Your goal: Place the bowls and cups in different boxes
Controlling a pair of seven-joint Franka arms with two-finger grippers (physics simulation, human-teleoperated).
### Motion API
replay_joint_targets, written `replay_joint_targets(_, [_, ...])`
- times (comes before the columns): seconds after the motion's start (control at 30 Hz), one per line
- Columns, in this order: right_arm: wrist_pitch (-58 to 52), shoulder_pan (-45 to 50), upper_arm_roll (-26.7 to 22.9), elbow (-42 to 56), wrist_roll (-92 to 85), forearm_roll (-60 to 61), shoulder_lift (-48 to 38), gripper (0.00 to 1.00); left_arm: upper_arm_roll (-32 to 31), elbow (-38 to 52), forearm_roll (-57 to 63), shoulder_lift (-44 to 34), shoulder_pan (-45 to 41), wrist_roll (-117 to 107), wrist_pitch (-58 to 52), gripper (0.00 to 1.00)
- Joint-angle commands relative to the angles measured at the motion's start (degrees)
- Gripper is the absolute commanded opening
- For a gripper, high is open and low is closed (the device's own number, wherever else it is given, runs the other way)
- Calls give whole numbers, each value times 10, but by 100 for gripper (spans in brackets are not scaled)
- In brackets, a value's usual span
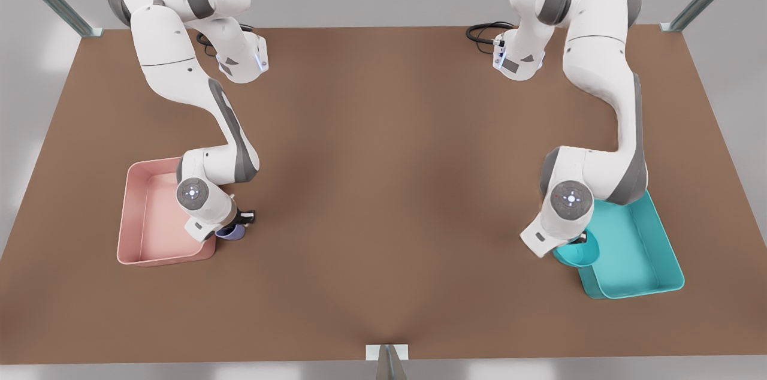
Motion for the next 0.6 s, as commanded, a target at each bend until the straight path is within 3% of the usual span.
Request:
replay_joint_targets(0.0, [-5, -4, 0, 0, 3, 0, 0, 21, 45, 32, -32, 1, 24, 93, -170, 21])
replay_joint_targets(0.07, [-8, -8, -1, 4, -3, 0, -1, 21, 122, 29, -107, 10, 31, 159, -153, 21])
replay_joint_targets(0.13, [-18, -9, -1, 11, -3, 0, -4, 21, 153, -18, -146, 11, 37, 161, -84, 21])
replay_joint_targets(0.3, [-35, 1, 18, 36, 2, 23, -20, 21, 154, -120, -153, 11, 34, 109, 56, 21])
replay_joint_targets(0.4, [-96, -6, 18, 41, 1, 26, -86, 21, 154, -127, -153, 35, 39, 87, 105, 21])
replay_joint_targets(0.47, [-221, -40, 14, 83, -34, 21, -131, 21, 154, -124, -153, 61, 44, 88, 115, 21])
replay_joint_targets(0.57, [-249, -122, 11, 94, -165, 18, -152, 21, 154, -124, -153, 81, 51, 88, 141, 21])
